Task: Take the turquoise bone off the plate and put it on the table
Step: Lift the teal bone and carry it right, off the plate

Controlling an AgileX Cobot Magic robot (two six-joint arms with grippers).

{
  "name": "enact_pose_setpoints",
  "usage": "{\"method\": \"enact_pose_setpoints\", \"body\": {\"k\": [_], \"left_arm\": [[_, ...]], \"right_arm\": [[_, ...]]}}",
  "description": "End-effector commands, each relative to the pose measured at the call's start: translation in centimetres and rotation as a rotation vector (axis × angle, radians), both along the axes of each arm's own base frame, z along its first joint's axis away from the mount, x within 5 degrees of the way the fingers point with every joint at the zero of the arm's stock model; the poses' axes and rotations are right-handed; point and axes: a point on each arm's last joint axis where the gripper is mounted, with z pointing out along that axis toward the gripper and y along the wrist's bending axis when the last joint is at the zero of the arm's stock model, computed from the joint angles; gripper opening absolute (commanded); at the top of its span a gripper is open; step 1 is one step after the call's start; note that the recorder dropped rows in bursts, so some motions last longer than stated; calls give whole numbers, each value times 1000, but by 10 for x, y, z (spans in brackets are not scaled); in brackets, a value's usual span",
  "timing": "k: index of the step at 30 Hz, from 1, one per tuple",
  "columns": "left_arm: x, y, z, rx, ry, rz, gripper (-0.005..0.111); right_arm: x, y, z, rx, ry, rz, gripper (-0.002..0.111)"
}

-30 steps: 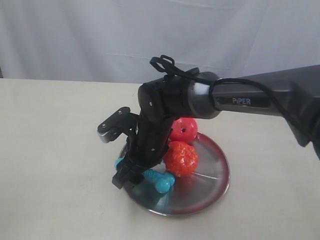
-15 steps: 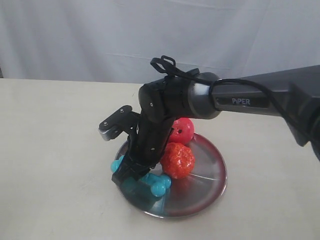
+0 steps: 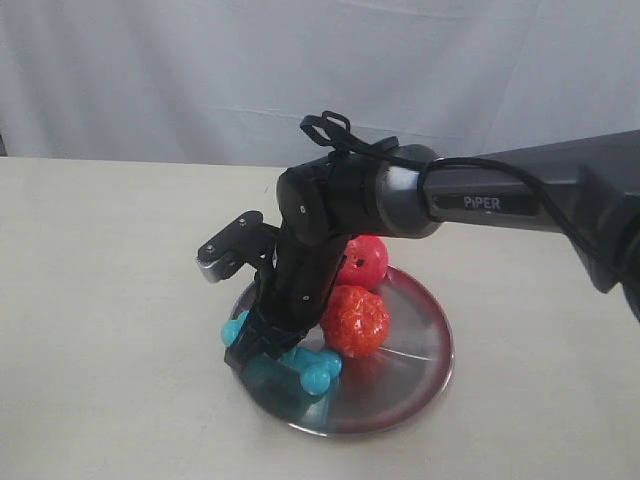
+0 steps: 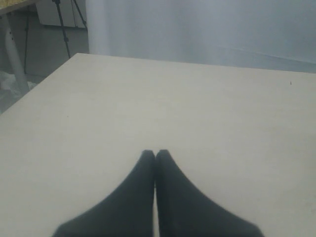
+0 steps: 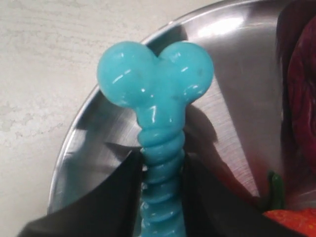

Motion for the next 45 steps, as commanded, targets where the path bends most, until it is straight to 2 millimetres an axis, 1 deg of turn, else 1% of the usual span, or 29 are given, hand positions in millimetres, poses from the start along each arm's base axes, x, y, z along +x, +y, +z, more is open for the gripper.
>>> {"method": "enact_pose_setpoints", "body": {"k": [1,5,17,20,25,27,29,31,33,38,42,45], "left_arm": [[0,0,-1,0,1,-7,0],[0,0,-1,0,1,-7,0],[0,0,-1,0,1,-7,0],[0,0,-1,0,1,-7,0],[0,0,-1,0,1,-7,0],[0,0,-1,0,1,-7,0],[0,0,-1,0,1,-7,0],[0,0,-1,0,1,-7,0],[0,0,-1,-2,1,-7,0],[0,0,-1,-2,1,-7,0],[0,0,-1,-2,1,-7,0],[0,0,-1,-2,1,-7,0]], "right_arm": [[1,-2,2,-5,-10,8,0],[1,-2,9,4,-23,6,0],[-9,-5,57,31,-86,7,0],[-13,-6,74,41,-118,-2,0],[-21,-12,108,45,-195,-27,0],[-25,-20,124,54,-225,-50,0],[-29,-32,138,62,-240,-87,0],[-33,-49,152,68,-251,-140,0],[-37,-70,166,68,-261,-198,0],[-48,-129,192,66,-296,-372,0],[-58,-173,202,51,-301,-499,0],[-64,-200,202,35,-272,-576,0]]}}
